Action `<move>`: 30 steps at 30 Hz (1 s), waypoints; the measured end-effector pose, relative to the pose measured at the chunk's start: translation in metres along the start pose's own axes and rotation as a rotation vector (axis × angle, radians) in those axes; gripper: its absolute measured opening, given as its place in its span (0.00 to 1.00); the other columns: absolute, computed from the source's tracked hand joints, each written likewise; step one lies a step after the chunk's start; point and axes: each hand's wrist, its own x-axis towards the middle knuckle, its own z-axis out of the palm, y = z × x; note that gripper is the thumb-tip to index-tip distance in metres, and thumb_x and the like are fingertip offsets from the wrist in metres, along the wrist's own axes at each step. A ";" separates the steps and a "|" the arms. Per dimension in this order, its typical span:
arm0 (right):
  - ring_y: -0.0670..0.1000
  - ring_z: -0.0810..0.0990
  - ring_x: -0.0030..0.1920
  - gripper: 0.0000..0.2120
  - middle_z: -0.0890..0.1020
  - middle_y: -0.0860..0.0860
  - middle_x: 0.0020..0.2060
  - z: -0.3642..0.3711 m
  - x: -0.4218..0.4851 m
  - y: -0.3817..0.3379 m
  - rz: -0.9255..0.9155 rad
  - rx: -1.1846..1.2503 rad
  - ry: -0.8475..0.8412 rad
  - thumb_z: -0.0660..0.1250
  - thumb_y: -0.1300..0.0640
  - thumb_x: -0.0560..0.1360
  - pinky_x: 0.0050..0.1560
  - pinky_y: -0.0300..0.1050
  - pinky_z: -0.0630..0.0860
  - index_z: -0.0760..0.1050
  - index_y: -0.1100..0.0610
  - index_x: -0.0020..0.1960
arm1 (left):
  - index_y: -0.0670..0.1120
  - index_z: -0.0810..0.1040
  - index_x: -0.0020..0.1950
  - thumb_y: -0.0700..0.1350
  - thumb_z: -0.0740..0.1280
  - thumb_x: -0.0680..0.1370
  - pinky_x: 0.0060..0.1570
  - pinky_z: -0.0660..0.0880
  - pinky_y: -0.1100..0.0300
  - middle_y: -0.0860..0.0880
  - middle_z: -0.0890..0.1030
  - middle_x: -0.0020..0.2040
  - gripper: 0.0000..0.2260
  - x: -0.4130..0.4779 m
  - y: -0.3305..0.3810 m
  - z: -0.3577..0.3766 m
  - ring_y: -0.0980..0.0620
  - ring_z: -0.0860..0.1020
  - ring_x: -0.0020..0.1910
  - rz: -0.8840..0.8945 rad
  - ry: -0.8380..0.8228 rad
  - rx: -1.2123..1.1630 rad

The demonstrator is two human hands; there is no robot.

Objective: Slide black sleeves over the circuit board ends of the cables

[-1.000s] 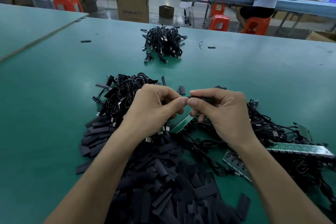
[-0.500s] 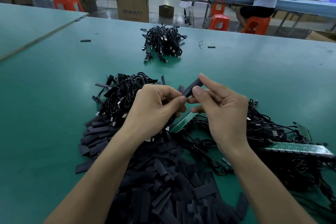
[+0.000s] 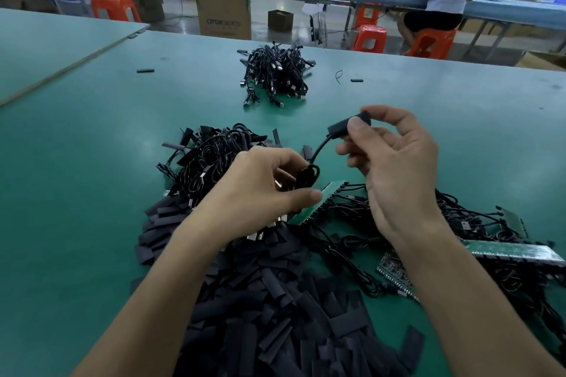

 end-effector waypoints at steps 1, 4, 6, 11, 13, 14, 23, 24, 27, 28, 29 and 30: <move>0.50 0.83 0.34 0.07 0.85 0.52 0.35 0.000 0.002 -0.002 0.000 0.014 0.010 0.70 0.64 0.78 0.35 0.39 0.76 0.75 0.55 0.52 | 0.56 0.83 0.44 0.50 0.78 0.72 0.33 0.80 0.63 0.60 0.84 0.39 0.05 0.001 -0.001 0.001 0.61 0.81 0.32 -0.006 0.022 -0.005; 0.50 0.84 0.36 0.08 0.86 0.52 0.37 -0.002 0.005 -0.002 -0.010 -0.059 0.044 0.67 0.61 0.80 0.35 0.38 0.77 0.75 0.51 0.55 | 0.55 0.83 0.45 0.48 0.75 0.75 0.32 0.75 0.70 0.62 0.83 0.37 0.03 0.004 -0.002 -0.002 0.65 0.79 0.31 0.024 0.140 0.004; 0.45 0.85 0.37 0.10 0.86 0.47 0.39 -0.004 0.004 0.005 -0.018 -0.275 0.016 0.66 0.58 0.81 0.36 0.36 0.78 0.73 0.46 0.59 | 0.54 0.83 0.48 0.49 0.73 0.76 0.35 0.74 0.72 0.64 0.83 0.38 0.02 0.006 -0.003 -0.008 0.65 0.79 0.34 0.028 0.254 -0.022; 0.45 0.80 0.58 0.19 0.82 0.45 0.56 -0.005 -0.008 0.032 0.015 -1.125 -0.568 0.70 0.53 0.77 0.64 0.45 0.75 0.76 0.51 0.67 | 0.53 0.84 0.51 0.53 0.72 0.77 0.33 0.73 0.72 0.64 0.82 0.34 0.06 0.009 -0.015 -0.024 0.67 0.78 0.31 0.000 0.664 -0.055; 0.52 0.73 0.66 0.26 0.77 0.50 0.64 0.000 -0.015 0.045 0.048 -1.417 -0.734 0.70 0.45 0.75 0.69 0.51 0.69 0.71 0.52 0.70 | 0.51 0.85 0.52 0.53 0.72 0.78 0.36 0.72 0.71 0.63 0.80 0.32 0.08 0.010 -0.021 -0.029 0.69 0.76 0.30 -0.056 0.744 -0.036; 0.54 0.71 0.67 0.28 0.75 0.51 0.64 0.002 -0.018 0.052 0.048 -1.514 -0.749 0.70 0.42 0.74 0.68 0.51 0.67 0.70 0.53 0.69 | 0.52 0.85 0.51 0.54 0.71 0.78 0.36 0.71 0.71 0.63 0.80 0.33 0.08 0.010 -0.024 -0.031 0.70 0.76 0.30 -0.086 0.749 0.004; 0.54 0.78 0.54 0.15 0.80 0.50 0.50 0.000 -0.021 0.061 -0.185 -1.535 -0.537 0.60 0.44 0.82 0.50 0.47 0.72 0.78 0.53 0.56 | 0.39 0.63 0.78 0.64 0.56 0.81 0.70 0.66 0.42 0.38 0.71 0.72 0.35 0.014 -0.027 -0.024 0.38 0.68 0.72 -0.318 0.486 0.237; 0.53 0.80 0.50 0.15 0.82 0.49 0.49 -0.003 -0.018 0.058 -0.229 -1.467 -0.471 0.59 0.44 0.83 0.47 0.45 0.74 0.80 0.52 0.55 | 0.41 0.59 0.80 0.63 0.57 0.81 0.71 0.63 0.44 0.40 0.68 0.74 0.35 0.013 -0.026 -0.024 0.40 0.65 0.74 -0.314 0.520 0.255; 0.46 0.82 0.40 0.15 0.84 0.49 0.42 -0.014 -0.006 0.045 -0.271 -1.162 -0.243 0.60 0.49 0.83 0.45 0.35 0.78 0.82 0.55 0.54 | 0.44 0.64 0.79 0.60 0.61 0.81 0.69 0.60 0.53 0.43 0.67 0.73 0.31 0.009 -0.023 -0.024 0.45 0.61 0.72 -0.228 0.607 0.284; 0.41 0.79 0.37 0.13 0.83 0.47 0.38 -0.018 -0.002 0.040 -0.276 -1.041 -0.149 0.62 0.51 0.83 0.43 0.29 0.74 0.83 0.55 0.52 | 0.46 0.69 0.76 0.58 0.63 0.81 0.65 0.60 0.57 0.45 0.68 0.70 0.27 0.008 -0.021 -0.023 0.47 0.62 0.69 -0.187 0.630 0.293; 0.36 0.77 0.34 0.10 0.80 0.43 0.34 -0.022 0.002 0.035 -0.303 -0.936 -0.040 0.63 0.52 0.82 0.39 0.25 0.71 0.83 0.53 0.49 | 0.48 0.74 0.72 0.56 0.66 0.81 0.61 0.61 0.60 0.48 0.70 0.65 0.22 0.007 -0.018 -0.021 0.49 0.64 0.66 -0.137 0.653 0.305; 0.34 0.74 0.31 0.08 0.77 0.38 0.31 -0.025 0.006 0.030 -0.334 -0.847 0.066 0.64 0.53 0.82 0.35 0.25 0.68 0.80 0.49 0.45 | 0.50 0.78 0.66 0.53 0.68 0.80 0.58 0.62 0.62 0.51 0.72 0.60 0.16 0.006 -0.016 -0.019 0.51 0.68 0.63 -0.081 0.669 0.307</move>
